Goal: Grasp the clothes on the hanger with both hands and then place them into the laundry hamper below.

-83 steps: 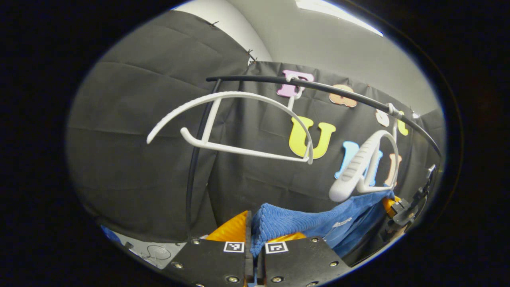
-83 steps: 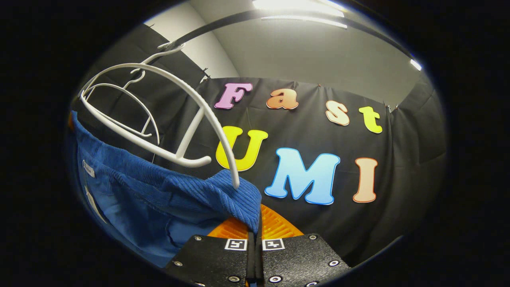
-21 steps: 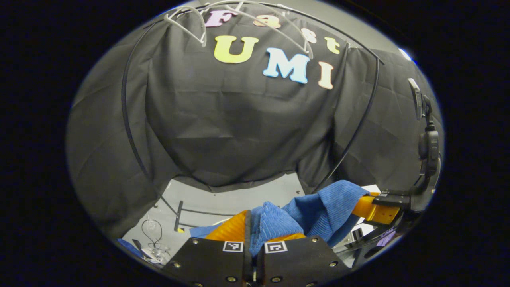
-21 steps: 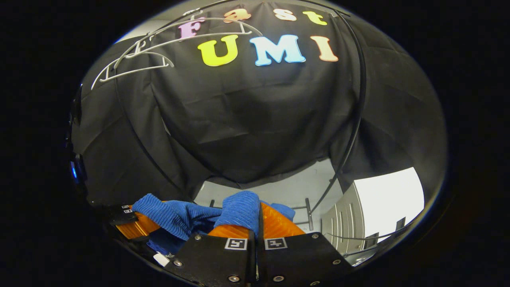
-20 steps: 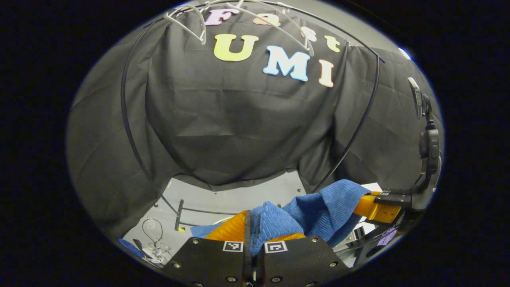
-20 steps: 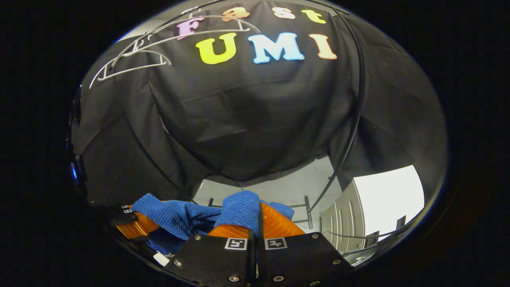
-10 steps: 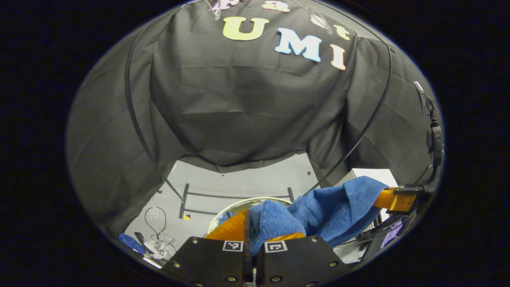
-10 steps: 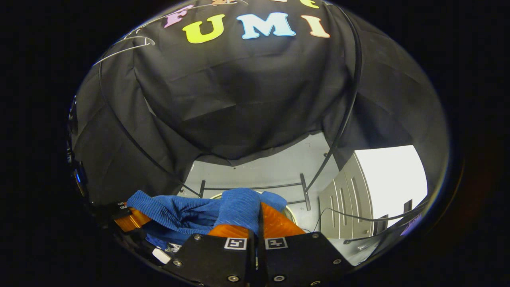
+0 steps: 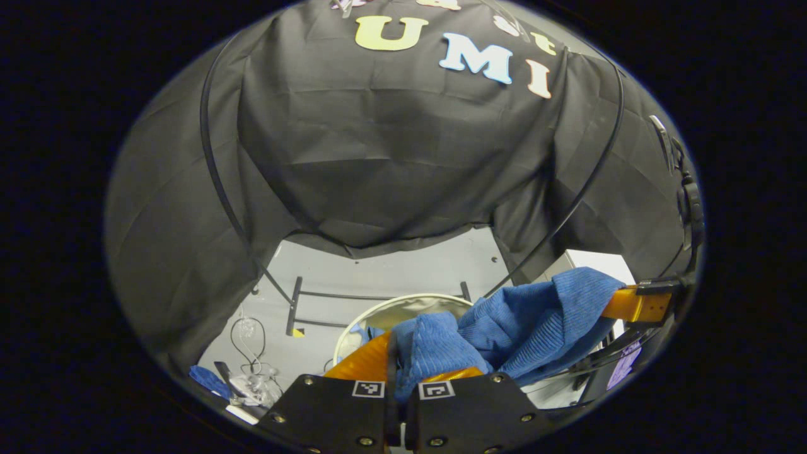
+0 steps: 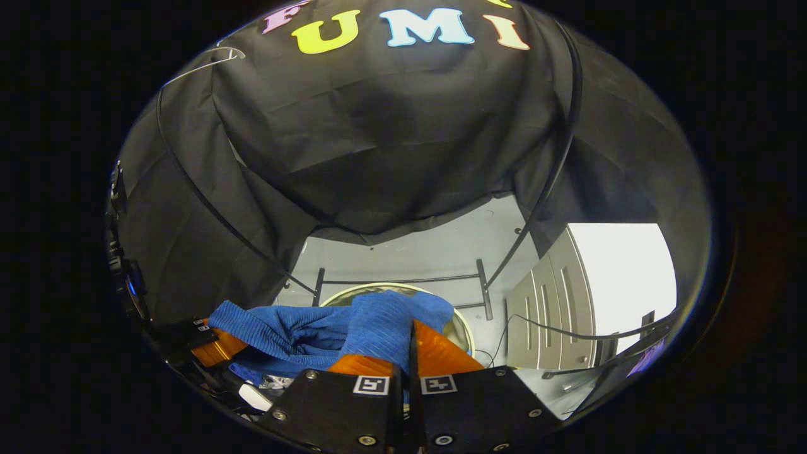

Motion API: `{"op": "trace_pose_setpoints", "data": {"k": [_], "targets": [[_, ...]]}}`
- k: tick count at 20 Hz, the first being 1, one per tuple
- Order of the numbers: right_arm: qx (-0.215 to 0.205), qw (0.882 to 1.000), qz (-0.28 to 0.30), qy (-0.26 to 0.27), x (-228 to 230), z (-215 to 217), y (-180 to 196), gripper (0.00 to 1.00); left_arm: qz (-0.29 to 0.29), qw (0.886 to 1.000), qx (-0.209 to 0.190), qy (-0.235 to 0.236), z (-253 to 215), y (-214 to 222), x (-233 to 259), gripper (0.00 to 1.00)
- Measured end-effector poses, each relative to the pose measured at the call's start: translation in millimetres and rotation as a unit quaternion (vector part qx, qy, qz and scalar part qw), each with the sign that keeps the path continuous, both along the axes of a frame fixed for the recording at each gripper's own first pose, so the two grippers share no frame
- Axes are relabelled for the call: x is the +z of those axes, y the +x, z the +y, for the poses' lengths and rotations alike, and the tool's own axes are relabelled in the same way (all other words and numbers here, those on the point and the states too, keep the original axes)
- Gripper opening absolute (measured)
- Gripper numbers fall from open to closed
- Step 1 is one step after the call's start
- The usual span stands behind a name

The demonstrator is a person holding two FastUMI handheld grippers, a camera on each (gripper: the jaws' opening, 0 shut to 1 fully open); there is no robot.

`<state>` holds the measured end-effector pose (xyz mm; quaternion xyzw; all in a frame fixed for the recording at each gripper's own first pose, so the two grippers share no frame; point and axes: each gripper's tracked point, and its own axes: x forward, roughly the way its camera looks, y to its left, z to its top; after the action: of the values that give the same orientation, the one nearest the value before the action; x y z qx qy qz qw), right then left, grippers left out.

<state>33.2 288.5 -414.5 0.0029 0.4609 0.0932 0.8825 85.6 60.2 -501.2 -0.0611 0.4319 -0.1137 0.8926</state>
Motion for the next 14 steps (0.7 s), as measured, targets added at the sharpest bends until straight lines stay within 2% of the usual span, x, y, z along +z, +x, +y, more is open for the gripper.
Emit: {"op": "trace_pose_setpoints", "data": {"k": [8,9,10,12,13,14], "targets": [[0.035,0.999,0.032,0.001,-5,10,-24,0.10,0.004,1.000,-0.001,0.003,4,-18,-7,0.05],[0.038,0.999,0.034,-0.003,-5,8,-26,0.07,0.009,1.000,0.003,0.006,8,-23,-8,0.05],[0.041,0.999,0.034,-0.003,-5,9,-26,0.13,0.013,1.000,0.009,0.006,12,-30,-10,0.05],[0.040,0.999,0.033,0.001,-1,10,-27,0.15,0.024,0.999,0.021,0.005,18,-38,-16,0.05],[0.039,0.999,0.033,0.006,3,10,-27,0.10,0.030,0.999,0.027,0.005,19,-43,-19,0.07],[0.038,0.999,0.034,0.011,5,11,-27,0.18,0.038,0.999,0.032,0.003,20,-47,-21,0.07]]}}
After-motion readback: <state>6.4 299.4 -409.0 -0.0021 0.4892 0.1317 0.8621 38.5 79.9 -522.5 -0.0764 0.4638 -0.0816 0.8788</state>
